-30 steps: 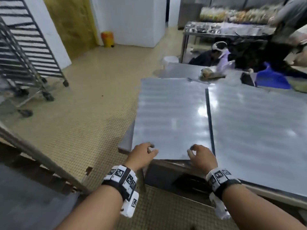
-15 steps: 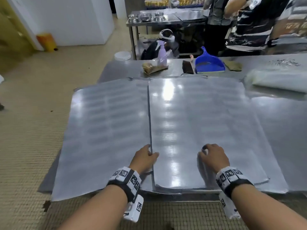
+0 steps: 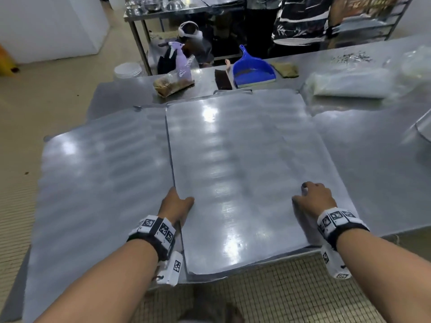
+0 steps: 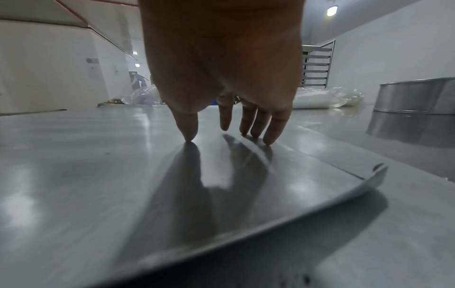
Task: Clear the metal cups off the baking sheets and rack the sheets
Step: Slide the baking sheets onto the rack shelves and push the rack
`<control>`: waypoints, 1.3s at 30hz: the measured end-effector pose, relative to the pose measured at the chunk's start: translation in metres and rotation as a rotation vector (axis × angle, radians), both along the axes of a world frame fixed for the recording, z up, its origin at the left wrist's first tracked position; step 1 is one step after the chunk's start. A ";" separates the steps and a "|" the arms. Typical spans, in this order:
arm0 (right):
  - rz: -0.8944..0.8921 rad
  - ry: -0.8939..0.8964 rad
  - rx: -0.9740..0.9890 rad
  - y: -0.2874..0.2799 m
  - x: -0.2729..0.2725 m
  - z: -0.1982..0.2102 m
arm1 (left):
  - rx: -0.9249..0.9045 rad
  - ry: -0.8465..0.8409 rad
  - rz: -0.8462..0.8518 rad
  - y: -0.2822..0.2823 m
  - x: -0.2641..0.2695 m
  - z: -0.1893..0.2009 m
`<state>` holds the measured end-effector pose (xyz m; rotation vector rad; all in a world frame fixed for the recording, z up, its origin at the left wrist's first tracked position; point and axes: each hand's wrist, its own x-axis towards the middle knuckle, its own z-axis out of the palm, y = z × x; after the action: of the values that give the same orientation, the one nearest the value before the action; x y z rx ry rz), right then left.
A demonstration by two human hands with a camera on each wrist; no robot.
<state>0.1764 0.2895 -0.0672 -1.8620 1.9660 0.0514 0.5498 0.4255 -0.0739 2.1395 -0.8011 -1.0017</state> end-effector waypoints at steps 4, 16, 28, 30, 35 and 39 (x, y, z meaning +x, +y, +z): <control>-0.033 0.022 0.019 -0.020 0.000 -0.003 | -0.024 0.034 0.026 -0.025 0.018 -0.013; -0.086 0.031 0.007 -0.087 0.024 -0.013 | -0.027 -0.058 0.032 -0.108 0.060 -0.026; -0.035 -0.187 0.003 -0.167 0.051 -0.015 | -0.056 -0.015 0.133 -0.115 0.060 -0.036; -0.065 -0.252 0.012 -0.178 0.052 -0.016 | -0.056 0.005 0.173 -0.118 0.055 -0.032; -0.124 -0.440 0.091 -0.196 0.041 -0.019 | -0.107 0.050 0.265 -0.123 0.041 -0.021; -0.161 -0.581 0.093 -0.206 0.020 -0.016 | -0.146 0.065 0.293 -0.130 0.029 -0.012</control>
<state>0.1963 0.0840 -0.0834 -1.4398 1.6565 -0.3945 0.5785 0.2957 -0.0855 2.0164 -0.4952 -0.8285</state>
